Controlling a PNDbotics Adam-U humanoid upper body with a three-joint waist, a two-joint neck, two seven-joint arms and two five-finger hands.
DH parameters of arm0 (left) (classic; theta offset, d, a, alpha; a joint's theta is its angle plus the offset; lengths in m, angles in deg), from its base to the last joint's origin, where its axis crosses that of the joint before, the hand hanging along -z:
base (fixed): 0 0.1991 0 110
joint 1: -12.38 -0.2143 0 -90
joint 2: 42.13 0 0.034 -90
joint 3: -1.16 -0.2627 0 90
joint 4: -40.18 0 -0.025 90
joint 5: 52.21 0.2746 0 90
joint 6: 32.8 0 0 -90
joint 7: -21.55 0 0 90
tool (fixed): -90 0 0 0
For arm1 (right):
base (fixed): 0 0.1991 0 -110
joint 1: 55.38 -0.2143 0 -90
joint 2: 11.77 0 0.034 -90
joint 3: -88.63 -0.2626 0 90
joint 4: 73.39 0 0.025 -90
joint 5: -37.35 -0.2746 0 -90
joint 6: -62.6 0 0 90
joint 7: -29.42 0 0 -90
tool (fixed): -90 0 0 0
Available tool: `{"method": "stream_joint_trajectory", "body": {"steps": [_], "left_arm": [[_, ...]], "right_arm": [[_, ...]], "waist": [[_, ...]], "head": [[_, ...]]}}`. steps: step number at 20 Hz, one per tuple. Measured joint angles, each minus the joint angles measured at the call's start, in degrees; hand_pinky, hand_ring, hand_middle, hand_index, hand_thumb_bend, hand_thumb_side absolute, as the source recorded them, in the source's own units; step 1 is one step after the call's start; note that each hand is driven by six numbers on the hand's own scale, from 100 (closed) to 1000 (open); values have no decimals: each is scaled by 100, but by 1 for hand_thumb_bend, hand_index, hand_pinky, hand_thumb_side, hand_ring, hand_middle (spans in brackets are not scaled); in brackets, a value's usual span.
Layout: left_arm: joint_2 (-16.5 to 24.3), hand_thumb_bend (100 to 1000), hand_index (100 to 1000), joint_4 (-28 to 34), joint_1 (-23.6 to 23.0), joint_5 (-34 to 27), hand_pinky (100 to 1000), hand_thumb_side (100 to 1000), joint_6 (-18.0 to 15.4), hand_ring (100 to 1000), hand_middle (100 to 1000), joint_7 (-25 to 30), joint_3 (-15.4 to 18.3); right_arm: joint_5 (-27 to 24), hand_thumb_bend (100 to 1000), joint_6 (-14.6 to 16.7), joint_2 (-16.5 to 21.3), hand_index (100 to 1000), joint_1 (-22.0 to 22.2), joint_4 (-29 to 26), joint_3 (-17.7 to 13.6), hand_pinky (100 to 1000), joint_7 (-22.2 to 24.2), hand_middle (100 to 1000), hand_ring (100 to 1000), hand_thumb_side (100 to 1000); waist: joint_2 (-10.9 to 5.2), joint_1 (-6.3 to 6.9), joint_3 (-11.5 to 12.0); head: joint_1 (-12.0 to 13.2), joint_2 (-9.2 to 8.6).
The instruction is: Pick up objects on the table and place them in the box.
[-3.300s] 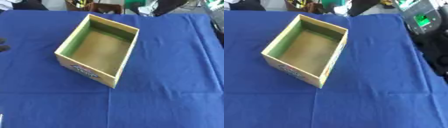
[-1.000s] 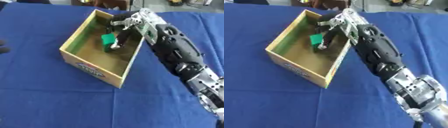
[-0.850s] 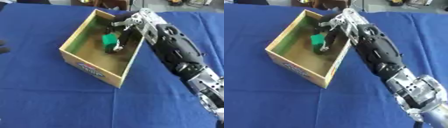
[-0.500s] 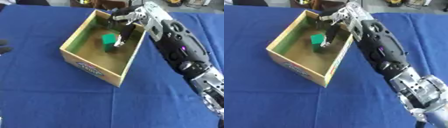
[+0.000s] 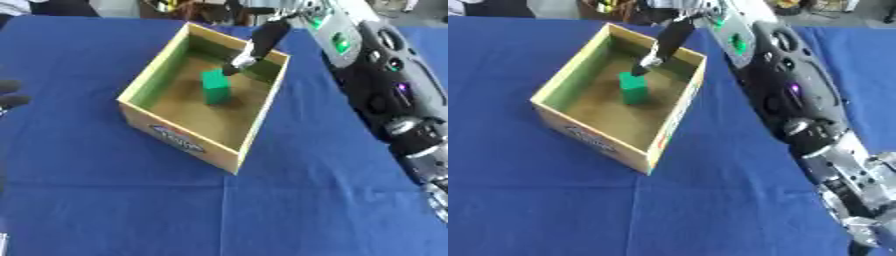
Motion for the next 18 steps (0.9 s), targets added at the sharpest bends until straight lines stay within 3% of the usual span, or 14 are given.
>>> {"method": "stream_joint_trajectory", "body": {"steps": [1,3,6,8,9,10,14,18], "left_arm": [[0,100,846,0,-3,0,682,1000,-1,691,711,-1,0],[0,100,846,0,-9,0,682,1000,-3,692,711,-3,0],[0,100,846,0,-24,1,682,1000,-8,691,711,-10,1],[0,100,846,0,-33,2,682,1000,-14,691,711,-18,2],[0,100,846,0,-37,5,682,1000,-16,692,711,-23,6],[0,100,846,0,-37,14,682,1000,-20,691,711,-32,15],[0,100,847,0,-40,48,682,1000,-34,692,712,-70,43],[0,100,847,0,-40,67,682,1000,-56,692,713,-105,72]], "right_arm": [[-115,640,-48,61,868,47,-197,-28,830,-40,774,812,681],[-346,527,-153,191,852,157,-596,-90,828,-126,753,799,750],[-717,435,-403,402,837,390,-1276,-246,825,-376,736,787,790],[-956,327,-621,541,814,574,-1738,-375,818,-600,712,771,813],[-1069,306,-750,612,813,695,-1987,-453,818,-745,711,769,849],[-1186,297,-898,688,811,829,-2244,-534,817,-901,703,765,820],[-1603,100,-1442,917,814,1345,-3139,-796,820,-1517,694,750,872],[-2023,100,-1914,1022,821,1920,-3877,-1068,829,-2348,713,753,946]], "waist": [[0,7,-14],[0,20,-31],[0,40,-78],[0,59,-107],[0,67,-128],[0,76,-149],[0,111,-221],[0,151,-290]], "head": [[11,0],[22,1],[53,2],[76,4],[94,7],[116,9],[201,40],[272,59]]}}
